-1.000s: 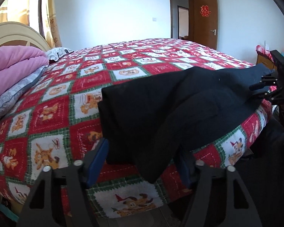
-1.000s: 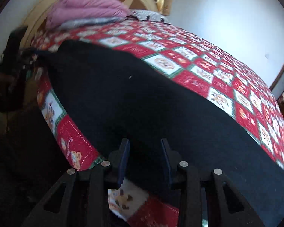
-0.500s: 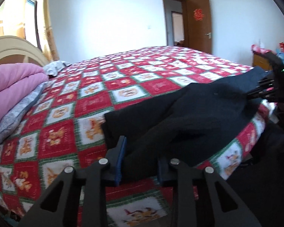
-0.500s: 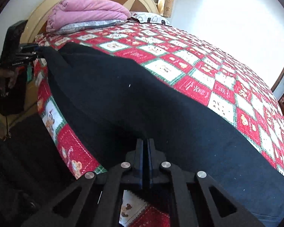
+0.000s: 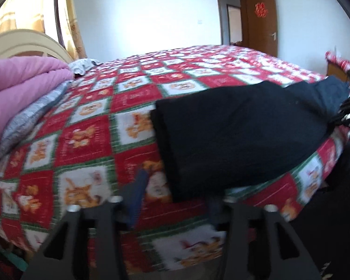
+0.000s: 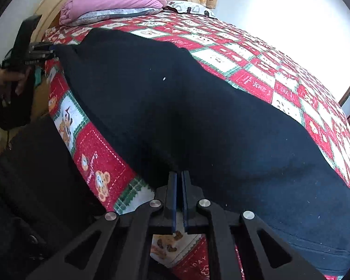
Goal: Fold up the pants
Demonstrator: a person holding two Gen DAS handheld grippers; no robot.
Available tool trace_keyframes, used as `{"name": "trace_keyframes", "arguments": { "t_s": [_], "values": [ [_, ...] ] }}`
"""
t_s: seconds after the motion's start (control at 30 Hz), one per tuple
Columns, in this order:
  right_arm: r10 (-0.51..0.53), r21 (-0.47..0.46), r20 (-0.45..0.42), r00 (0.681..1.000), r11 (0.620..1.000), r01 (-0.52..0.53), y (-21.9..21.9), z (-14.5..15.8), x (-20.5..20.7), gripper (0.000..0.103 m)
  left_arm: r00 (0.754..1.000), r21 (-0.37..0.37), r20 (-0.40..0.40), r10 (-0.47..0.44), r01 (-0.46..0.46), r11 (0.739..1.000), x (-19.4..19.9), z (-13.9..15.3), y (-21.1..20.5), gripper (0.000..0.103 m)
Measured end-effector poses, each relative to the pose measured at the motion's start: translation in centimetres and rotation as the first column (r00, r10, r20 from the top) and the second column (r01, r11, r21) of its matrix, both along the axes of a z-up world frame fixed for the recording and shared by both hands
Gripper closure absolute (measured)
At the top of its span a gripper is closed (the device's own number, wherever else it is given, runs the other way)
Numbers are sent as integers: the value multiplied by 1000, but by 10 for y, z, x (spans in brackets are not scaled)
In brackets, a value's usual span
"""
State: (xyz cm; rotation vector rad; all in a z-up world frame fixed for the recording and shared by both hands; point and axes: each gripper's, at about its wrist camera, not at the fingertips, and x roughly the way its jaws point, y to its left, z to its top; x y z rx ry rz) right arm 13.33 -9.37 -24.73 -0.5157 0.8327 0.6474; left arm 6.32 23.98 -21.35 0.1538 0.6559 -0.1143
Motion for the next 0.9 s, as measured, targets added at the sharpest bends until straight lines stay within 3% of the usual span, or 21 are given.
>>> {"name": "trace_keyframes", "arguments": {
  "t_s": [0.1, 0.2, 0.3, 0.37, 0.5, 0.57, 0.63, 0.77, 0.87, 0.9],
  "values": [
    [-1, 5, -17, 1000, 1000, 1, -1, -2, 1, 99, 1000, -14, -3, 31, -31, 999, -2, 1, 14, 43],
    [8, -30, 25, 1000, 1000, -7, 5, -1, -5, 97, 995, -12, 6, 101, -101, 995, -3, 5, 31, 43],
    [17, -55, 34, 999, 998, -15, 6, 2, -8, 89, 983, -84, 52, 178, -173, 981, -8, 20, 45, 43],
    [16, -50, 31, 999, 999, -14, 4, 6, -8, 77, 980, -128, 86, 181, -169, 977, -8, 31, 43, 40],
    [16, -6, 32, 999, 1000, -16, 4, 20, -7, 65, 980, -154, 155, 123, -99, 983, -3, 50, 6, 28],
    [4, 6, 43, 999, 1000, -5, 4, 24, -5, 65, 988, -152, 134, 74, -53, 987, 5, 48, -14, 27],
    [-14, 7, 48, 999, 1000, 14, 4, 24, -4, 65, 995, -103, 98, 37, -27, 994, 15, 36, -39, 27],
    [-31, 0, 44, 999, 1000, 31, 1, 19, -4, 64, 997, 11, -8, 79, -79, 997, 39, 1, -56, 25],
    [-44, -21, 48, 998, 999, 45, -1, 14, -2, 64, 990, -117, -33, 137, -140, 983, 44, -10, -32, 8],
    [-54, -23, 48, 997, 998, 55, -4, 14, 0, 64, 988, -182, -58, 144, -152, 972, 44, -11, -23, 8]
  ]
}}
